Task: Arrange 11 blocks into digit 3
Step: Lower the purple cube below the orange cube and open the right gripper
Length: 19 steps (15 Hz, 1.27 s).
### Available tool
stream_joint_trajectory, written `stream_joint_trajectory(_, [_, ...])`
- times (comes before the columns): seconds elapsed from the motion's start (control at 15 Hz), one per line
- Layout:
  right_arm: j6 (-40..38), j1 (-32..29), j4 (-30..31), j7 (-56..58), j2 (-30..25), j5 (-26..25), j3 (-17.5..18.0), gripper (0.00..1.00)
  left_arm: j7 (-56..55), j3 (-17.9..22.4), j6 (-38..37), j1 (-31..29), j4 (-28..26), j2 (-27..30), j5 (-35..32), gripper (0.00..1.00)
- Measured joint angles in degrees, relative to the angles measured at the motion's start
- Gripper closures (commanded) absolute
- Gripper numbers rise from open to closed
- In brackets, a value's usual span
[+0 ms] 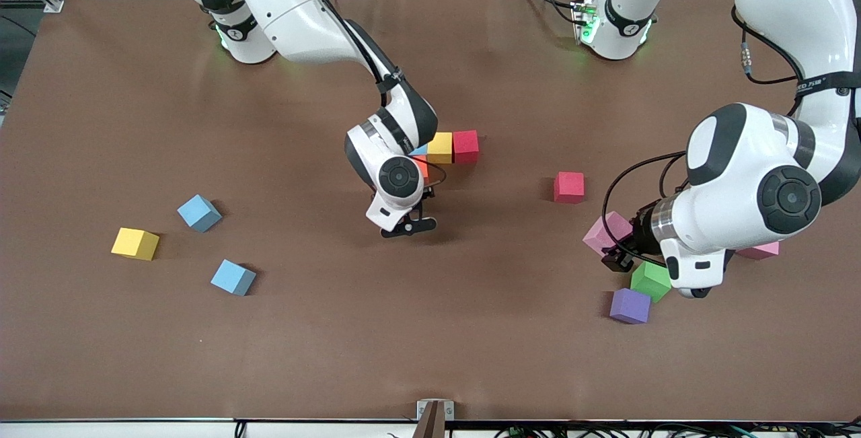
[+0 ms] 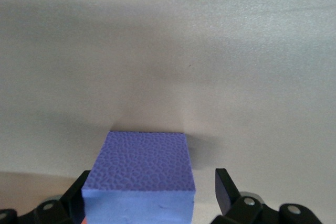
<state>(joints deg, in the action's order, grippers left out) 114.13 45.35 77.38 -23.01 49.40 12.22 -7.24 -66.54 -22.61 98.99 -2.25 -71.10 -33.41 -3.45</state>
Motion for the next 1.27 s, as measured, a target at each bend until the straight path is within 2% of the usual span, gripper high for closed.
stream_joint_trajectory(0.74, [0.58, -0.13, -0.36, 0.0, -1.33, 0.05, 0.29, 0.0, 0.0, -0.01, 0.4, 1.09, -0.79, -0.07, 0.0, 1.0])
stream_joint_trajectory(1.0, [0.75, -1.6, 0.23, 3.6, -1.32, 0.06, 0.28, 0.0, 0.0, -0.01, 0.42, 1.0, -0.78, -0.02, 0.0, 1.0])
stream_joint_trajectory(1.14, [1.47, -1.78, 0.73, 3.95, -1.27, 1.61, 0.49, 0.0, 0.0, -0.01, 0.42, 0.81, -0.77, 0.06, 0.0, 1.0])
stream_joint_trajectory(1.27, [3.37, -1.61, 1.5, 4.12, -1.25, 5.39, 0.91, 0.0, 0.0, 0.0, 0.42, 0.62, -0.77, 0.07, 0.0, 1.0])
